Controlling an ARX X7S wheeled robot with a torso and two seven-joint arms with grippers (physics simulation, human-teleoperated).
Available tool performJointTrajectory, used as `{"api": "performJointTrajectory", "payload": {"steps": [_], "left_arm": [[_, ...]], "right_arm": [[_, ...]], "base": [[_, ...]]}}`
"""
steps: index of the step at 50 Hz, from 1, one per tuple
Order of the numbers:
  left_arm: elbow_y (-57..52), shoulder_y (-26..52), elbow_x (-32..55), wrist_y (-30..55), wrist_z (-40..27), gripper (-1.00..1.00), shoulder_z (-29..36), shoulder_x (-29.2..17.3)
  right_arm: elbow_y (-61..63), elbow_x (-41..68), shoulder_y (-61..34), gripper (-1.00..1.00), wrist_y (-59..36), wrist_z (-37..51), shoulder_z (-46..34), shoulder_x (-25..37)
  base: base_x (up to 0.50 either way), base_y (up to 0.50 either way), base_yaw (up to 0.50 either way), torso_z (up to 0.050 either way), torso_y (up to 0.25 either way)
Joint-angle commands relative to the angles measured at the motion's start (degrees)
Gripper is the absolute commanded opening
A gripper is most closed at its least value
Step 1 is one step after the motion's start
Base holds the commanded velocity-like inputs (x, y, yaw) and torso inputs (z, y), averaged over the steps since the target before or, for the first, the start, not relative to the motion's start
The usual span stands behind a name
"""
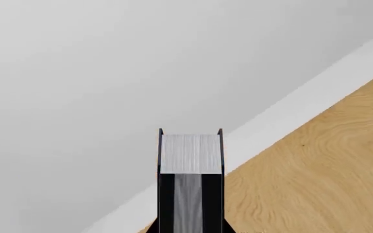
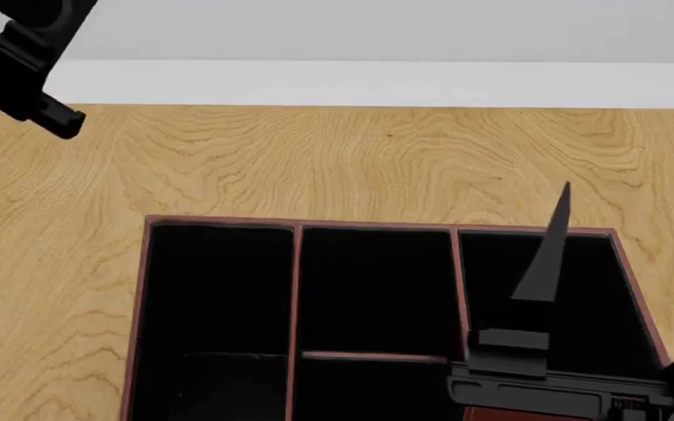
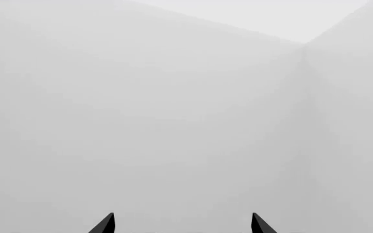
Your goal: Pick up the book and place it in the back compartment of the caddy.
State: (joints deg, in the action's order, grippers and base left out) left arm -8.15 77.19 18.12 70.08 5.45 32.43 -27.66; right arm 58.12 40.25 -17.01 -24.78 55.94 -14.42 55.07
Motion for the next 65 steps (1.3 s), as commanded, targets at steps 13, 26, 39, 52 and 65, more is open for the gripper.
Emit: {"api": "performJointTrajectory", "payload": {"steps": [13,26,39,52,65], "left_arm": [[-0.4,11.4,0.7,4.7,8.9,-1.0,8.7,0.2],[-5.0,17.5,3.9,9.5,13.4,-1.0,11.9,2.4],[-1.7,21.6,6.5,7.0,19.6,-1.0,14.8,4.8],[3.6,25.7,6.7,0.3,25.9,-1.0,19.2,6.9],[6.1,25.7,7.6,-6.6,30.7,-1.0,21.3,8.5]], "right_arm": [[-0.4,-1.2,5.8,1.0,4.4,2.1,2.6,3.6],[-2.5,-2.5,7.7,1.0,7.5,1.2,2.9,3.5],[-5.9,-3.4,12.8,1.0,12.6,0.5,5.5,3.7],[-8.5,-4.6,13.0,1.0,14.3,-0.9,5.1,2.6],[-11.7,-5.5,15.4,1.0,16.6,-1.7,6.2,2.4]], "base": [[0.0,0.0,0.0,0.0,0.002],[0.0,0.0,0.0,0.001,0.002],[0.0,0.0,0.0,0.0,0.002],[0.0,0.0,0.0,0.0,0.001],[0.0,0.0,0.0,0.001,0.002]]}}
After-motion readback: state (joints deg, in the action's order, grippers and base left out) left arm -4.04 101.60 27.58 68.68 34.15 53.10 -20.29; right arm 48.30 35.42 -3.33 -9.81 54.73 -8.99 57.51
